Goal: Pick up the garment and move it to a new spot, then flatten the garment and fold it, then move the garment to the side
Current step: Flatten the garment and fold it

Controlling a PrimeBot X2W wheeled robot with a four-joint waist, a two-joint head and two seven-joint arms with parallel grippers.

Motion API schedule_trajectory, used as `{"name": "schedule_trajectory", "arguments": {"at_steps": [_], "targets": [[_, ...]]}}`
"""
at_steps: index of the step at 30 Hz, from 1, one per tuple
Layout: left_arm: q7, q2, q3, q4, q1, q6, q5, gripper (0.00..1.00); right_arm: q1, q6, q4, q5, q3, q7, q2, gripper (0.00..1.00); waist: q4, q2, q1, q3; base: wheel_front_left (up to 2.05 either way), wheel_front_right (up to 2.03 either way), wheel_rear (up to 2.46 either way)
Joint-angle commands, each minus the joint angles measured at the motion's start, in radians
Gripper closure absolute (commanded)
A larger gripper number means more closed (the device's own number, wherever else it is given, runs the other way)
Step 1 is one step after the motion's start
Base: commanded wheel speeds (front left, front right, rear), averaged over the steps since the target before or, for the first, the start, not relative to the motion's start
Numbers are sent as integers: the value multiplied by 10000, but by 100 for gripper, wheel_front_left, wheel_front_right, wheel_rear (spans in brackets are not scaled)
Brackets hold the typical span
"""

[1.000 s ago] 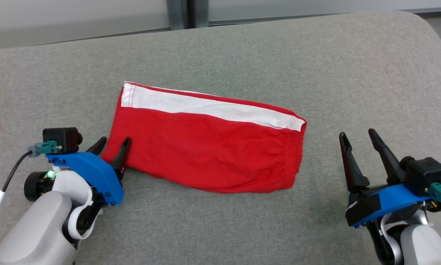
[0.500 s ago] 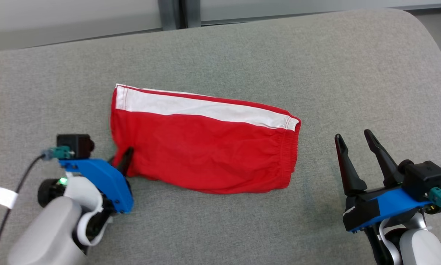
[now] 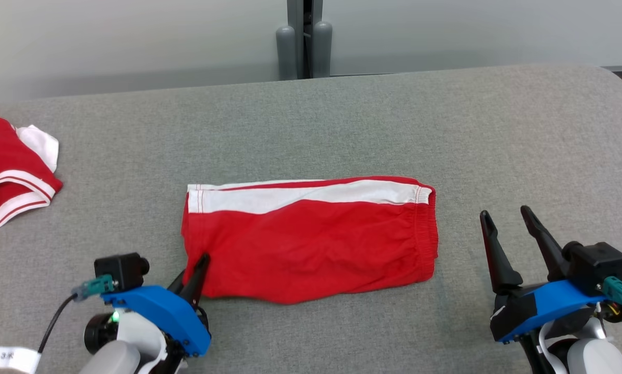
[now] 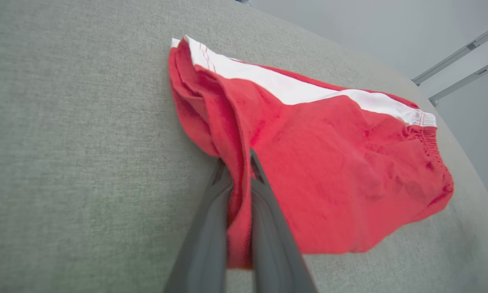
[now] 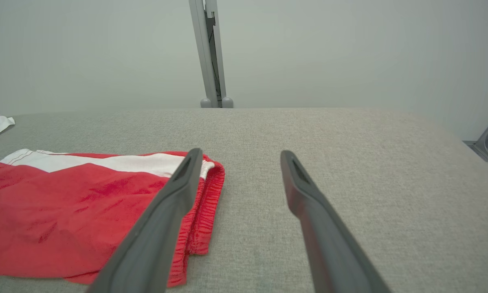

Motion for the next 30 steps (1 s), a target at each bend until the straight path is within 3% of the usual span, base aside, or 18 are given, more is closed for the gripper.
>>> {"name": "schedule_trajectory", "arguments": {"at_steps": [1, 7, 8, 9, 10, 21, 27, 30], "targets": [[-83, -12, 63, -59, 127, 64, -63, 100, 109, 1, 34, -5, 7, 5, -16, 0, 22, 0, 1, -15, 0, 0, 0], [-246, -261, 152, -103, 566, 316, -296, 100, 99, 1, 143, -24, 90, 63, -16, 0, 32, 0, 1, -84, 0, 0, 0], [-283, -295, 151, -93, 565, 324, -296, 95, 103, 1, 160, -36, 80, 73, -16, 0, 23, 0, 1, -86, 0, 0, 0], [-373, -301, 179, -72, 545, 361, -251, 54, 103, 1, 177, -46, 73, 87, -16, 0, 10, 0, 1, -90, 0, 0, 0], [-460, -288, 202, -35, 492, 392, -177, 0, 101, 1, 197, -58, 61, 96, -16, 0, -7, 0, 1, -105, 0, 0, 0], [-2768, 40, 653, -295, 419, 816, 1223, 0, 246, 1, 436, -168, -193, 218, -16, 0, 52, 0, 1, -591, 0, 0, 0], [-3091, -78, 846, -1071, 917, 1179, 1928, 0, 116, 1, 998, -228, -196, 551, -16, 0, 393, 0, 1, -811, 0, 0, 0], [-3138, -212, 955, -1532, 1254, 1344, 2241, 0, -644, 1, 1910, -492, -49, 1026, -16, 0, 623, 0, 1, -771, 0, 0, 0]]}}
